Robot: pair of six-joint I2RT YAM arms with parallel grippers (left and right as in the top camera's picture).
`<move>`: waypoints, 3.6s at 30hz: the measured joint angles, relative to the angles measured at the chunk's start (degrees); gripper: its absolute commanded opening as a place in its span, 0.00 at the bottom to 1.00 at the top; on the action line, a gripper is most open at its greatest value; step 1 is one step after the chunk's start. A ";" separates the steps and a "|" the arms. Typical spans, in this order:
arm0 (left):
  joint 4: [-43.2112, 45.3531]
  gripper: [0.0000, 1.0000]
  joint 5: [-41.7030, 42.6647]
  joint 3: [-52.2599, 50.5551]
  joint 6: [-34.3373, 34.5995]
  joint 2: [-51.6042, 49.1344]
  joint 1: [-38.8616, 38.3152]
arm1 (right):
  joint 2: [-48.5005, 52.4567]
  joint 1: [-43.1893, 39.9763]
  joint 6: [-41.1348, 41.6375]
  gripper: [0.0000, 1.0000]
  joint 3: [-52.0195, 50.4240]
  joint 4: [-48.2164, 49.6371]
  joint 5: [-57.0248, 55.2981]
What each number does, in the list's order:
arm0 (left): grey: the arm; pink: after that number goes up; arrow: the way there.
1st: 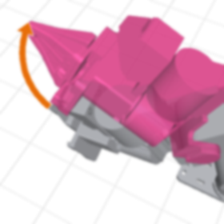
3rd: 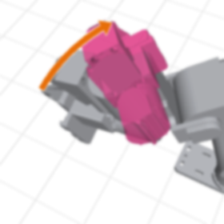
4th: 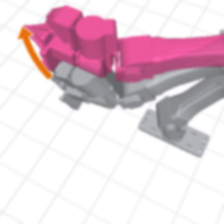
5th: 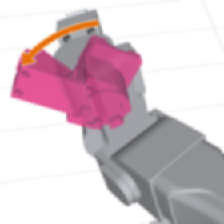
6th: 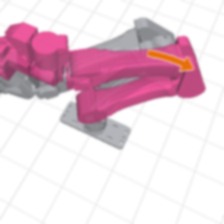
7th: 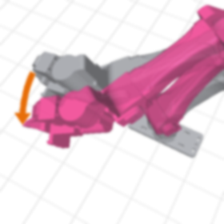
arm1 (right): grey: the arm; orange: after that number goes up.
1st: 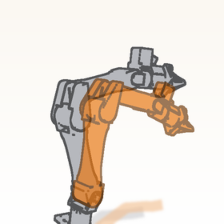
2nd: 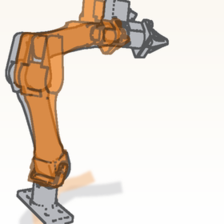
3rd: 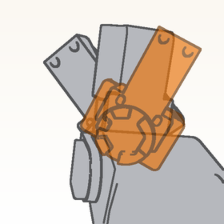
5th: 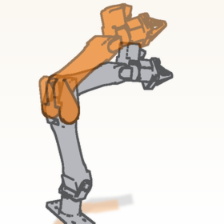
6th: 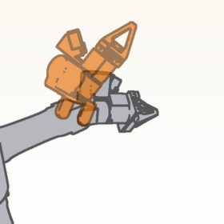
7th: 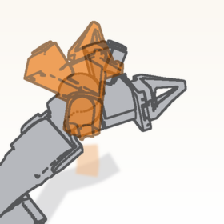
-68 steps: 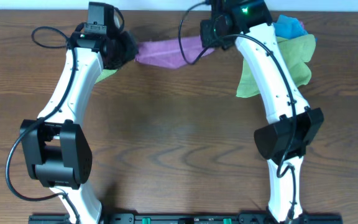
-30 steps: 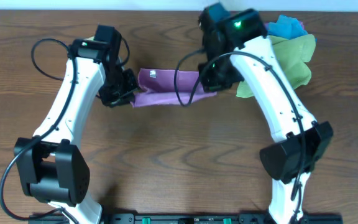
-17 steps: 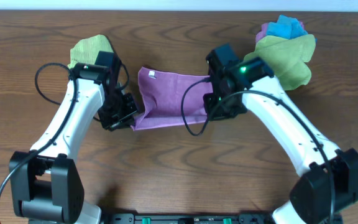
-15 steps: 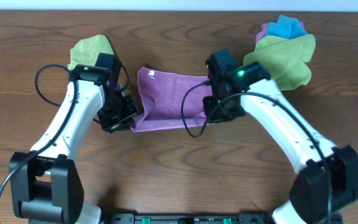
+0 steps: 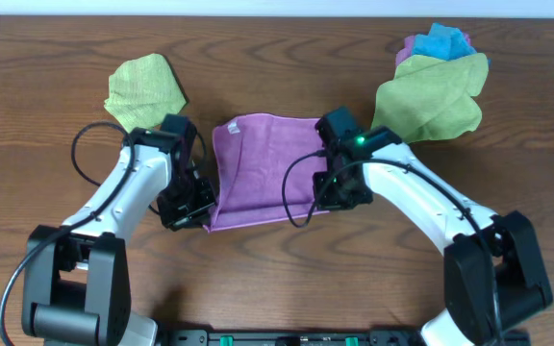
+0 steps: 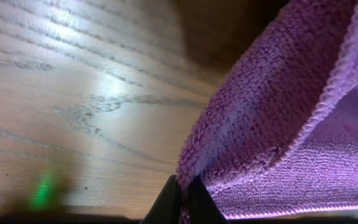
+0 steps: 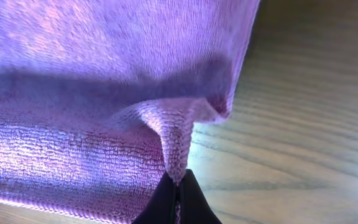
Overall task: Fold the cloth
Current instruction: 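Lower the stretched purple cloth flat onto the table center with both grippers, then release the cloth and move both grippers to its near edge corners, then grasp the near corners of the purple cloth with both grippers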
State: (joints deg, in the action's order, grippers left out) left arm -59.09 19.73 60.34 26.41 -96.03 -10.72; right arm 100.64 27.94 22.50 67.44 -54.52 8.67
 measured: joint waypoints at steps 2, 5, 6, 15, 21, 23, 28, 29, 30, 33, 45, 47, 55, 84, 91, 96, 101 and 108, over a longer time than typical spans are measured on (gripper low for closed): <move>0.44 0.06 -0.70 -0.28 -0.68 0.00 0.00 | 0.00 0.28 0.61 0.01 -0.33 0.35 0.22; 0.61 0.06 -1.27 -0.28 -1.20 0.02 0.00 | 0.00 0.33 1.31 0.09 -0.33 0.63 0.39; 0.66 0.06 -1.33 -0.28 -1.27 0.02 0.00 | 0.00 0.33 1.66 0.18 -0.33 0.61 0.46; 0.83 0.33 -3.67 -0.37 -2.36 1.73 0.07 | -0.59 0.31 2.78 0.49 -0.42 0.13 0.57; 0.04 0.56 -3.85 -0.39 -2.23 5.62 0.07 | -4.31 0.31 2.93 0.63 -0.44 -0.83 0.63; -0.79 0.57 -3.87 -0.39 -2.16 6.05 0.07 | -5.46 0.31 2.99 0.65 -0.44 -1.68 0.76; -1.36 0.57 -3.87 -0.42 -2.08 7.28 0.11 | -9.53 0.31 3.80 0.65 -0.44 -5.20 1.42; -1.36 0.57 -3.87 -0.44 -2.08 7.74 0.11 | -10.43 0.31 4.07 0.65 -0.44 -6.01 1.51; -1.40 0.57 -3.87 -0.44 -2.08 8.28 0.13 | -11.67 0.31 4.28 0.65 -0.44 -7.28 1.66; -2.23 0.57 -3.98 -0.44 -2.03 10.16 0.37 | -15.50 0.31 4.74 0.63 -0.46 -11.37 1.92; -0.90 0.57 -2.84 -8.09 -2.01 13.51 6.58 | -21.29 0.31 10.47 0.61 -12.66 -6.16 4.72; 1.42 0.58 -0.61 -10.32 -1.81 14.16 7.10 | -24.06 0.31 11.61 0.61 -16.55 -2.80 6.19; 8.44 0.95 7.23 -17.16 -0.74 14.43 7.19 | -30.53 0.31 15.63 0.84 -24.30 10.99 11.26; 32.50 0.97 6.91 -24.65 3.43 14.12 7.19 | -28.89 0.31 22.73 0.99 -29.31 25.33 12.63; 35.39 0.86 9.51 -23.87 5.29 12.09 7.26 | -26.67 0.31 23.45 0.99 -29.31 26.82 13.20; 36.68 0.67 12.04 -23.61 5.62 9.90 7.43 | -26.10 0.31 23.69 0.99 -29.38 27.43 13.44; 36.61 0.63 13.77 -23.69 5.73 9.01 7.45 | -26.08 0.31 23.78 0.99 -29.38 27.43 13.49; 36.04 0.46 14.93 -24.00 5.92 8.68 6.60 | -26.08 0.31 23.78 0.99 -29.38 27.91 13.49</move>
State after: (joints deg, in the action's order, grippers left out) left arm -23.05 34.65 36.34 32.34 -87.35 -4.12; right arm 74.56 28.25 46.28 38.06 -26.61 22.15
